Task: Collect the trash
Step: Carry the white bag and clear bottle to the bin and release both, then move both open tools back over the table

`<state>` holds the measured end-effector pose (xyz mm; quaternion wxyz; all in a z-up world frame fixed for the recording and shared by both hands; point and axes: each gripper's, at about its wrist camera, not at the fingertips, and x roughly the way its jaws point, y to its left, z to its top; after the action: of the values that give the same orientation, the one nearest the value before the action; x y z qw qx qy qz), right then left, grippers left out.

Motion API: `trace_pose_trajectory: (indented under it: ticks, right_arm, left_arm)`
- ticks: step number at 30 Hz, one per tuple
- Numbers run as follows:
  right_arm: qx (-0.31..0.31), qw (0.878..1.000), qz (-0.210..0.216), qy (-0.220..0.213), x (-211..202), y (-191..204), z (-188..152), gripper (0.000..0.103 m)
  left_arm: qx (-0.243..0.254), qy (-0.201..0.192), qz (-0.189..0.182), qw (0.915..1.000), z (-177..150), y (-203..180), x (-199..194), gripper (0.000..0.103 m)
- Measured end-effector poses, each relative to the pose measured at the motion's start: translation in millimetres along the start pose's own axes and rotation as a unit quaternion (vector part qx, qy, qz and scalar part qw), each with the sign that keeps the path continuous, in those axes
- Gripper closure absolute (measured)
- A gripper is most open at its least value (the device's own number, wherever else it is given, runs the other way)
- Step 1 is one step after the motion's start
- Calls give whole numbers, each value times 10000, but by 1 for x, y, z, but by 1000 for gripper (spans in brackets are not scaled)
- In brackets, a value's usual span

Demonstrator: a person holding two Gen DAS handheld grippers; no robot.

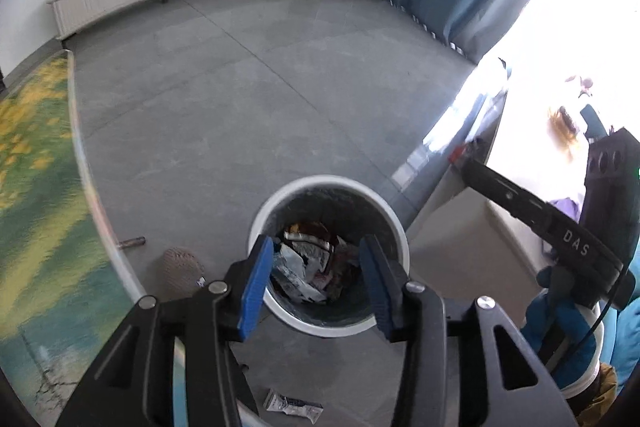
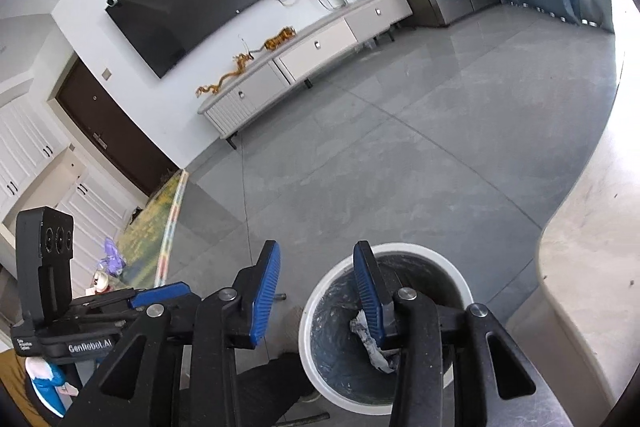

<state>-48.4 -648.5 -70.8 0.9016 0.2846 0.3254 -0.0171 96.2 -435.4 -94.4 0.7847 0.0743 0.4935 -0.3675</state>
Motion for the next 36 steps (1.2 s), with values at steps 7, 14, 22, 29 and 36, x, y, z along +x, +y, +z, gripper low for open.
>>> trace_pose_trajectory:
  ticks: [7,14,22,29,36]
  right_arm:
    - [-543,9979,104,-330,-31,58,7,61]
    - [-1145,9904,465,-626,-52,139,12,56]
    - [-1781,9763,945,-789,-54,231,10,51]
    - [-2162,9661,1215,-724,-45,293,-6,49]
    - [-2537,9555,1412,-519,-34,347,-21,48]
  left_arm:
    - [-348,-940,219,9947,-11,34,-78,60]
    - [-661,-1720,647,9807,-34,78,-178,60]
    - [-1222,-2409,1590,9496,-98,159,-287,60]
    - [-1911,-2684,2086,9208,-169,232,-357,58]
    - [-2495,-2864,2217,8981,-232,288,-397,58]
